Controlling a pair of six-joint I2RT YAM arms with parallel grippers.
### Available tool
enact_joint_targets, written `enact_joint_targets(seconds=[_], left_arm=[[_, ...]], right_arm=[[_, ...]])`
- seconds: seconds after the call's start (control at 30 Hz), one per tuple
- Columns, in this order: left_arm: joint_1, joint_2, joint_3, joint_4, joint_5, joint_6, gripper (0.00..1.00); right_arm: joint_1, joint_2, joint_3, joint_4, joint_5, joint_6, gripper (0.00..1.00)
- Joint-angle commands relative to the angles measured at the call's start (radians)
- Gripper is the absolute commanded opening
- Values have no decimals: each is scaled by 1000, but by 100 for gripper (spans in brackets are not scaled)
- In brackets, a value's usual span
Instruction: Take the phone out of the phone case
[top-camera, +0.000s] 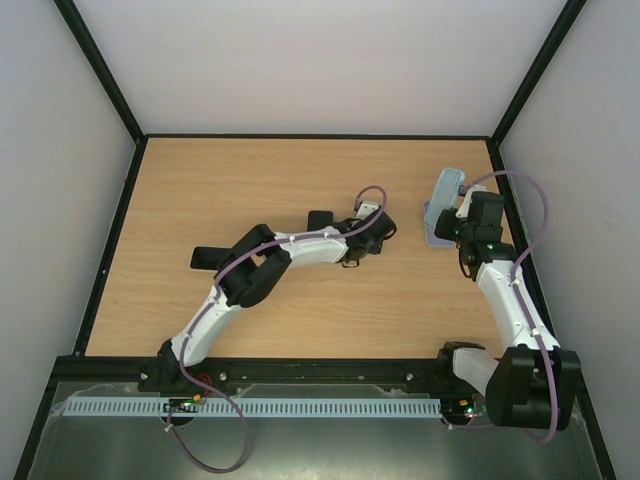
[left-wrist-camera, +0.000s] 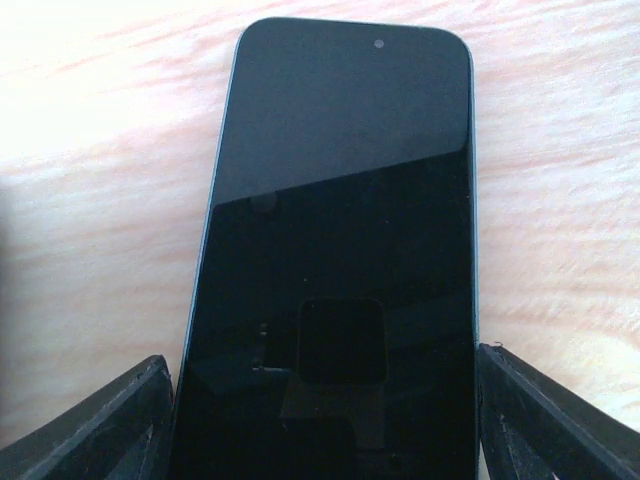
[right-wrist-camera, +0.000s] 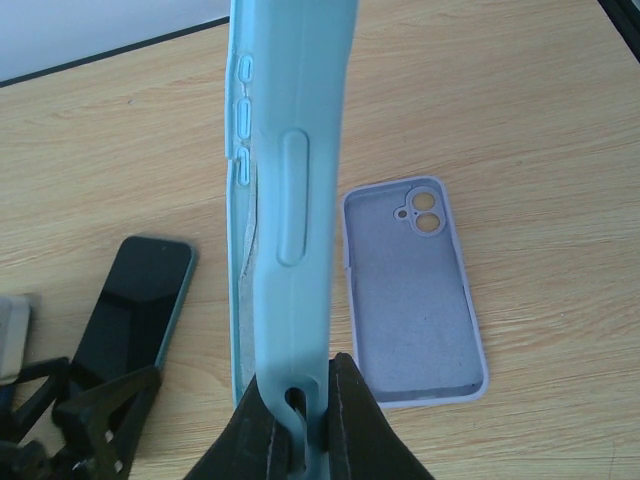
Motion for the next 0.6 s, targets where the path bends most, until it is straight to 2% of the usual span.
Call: enact_joint_targets(seconds=[0.0,0.27,0.4,0.57], left_arm=[[4,-68,-177,-107,44,-73,69],[-11,-244,-420,-30,3,-243,71],[-35,-260,-399,-44,-12,-257,82],[-68,-346,-377,-72,-82,-231,88]], right_arm=[[-2,-17,14,26,-8,4,2],[-3,-8,10,24,-39,9,2],[-2,-5,5,26,-44,7,2],[-2,15,-3,32,-43,-10,2]])
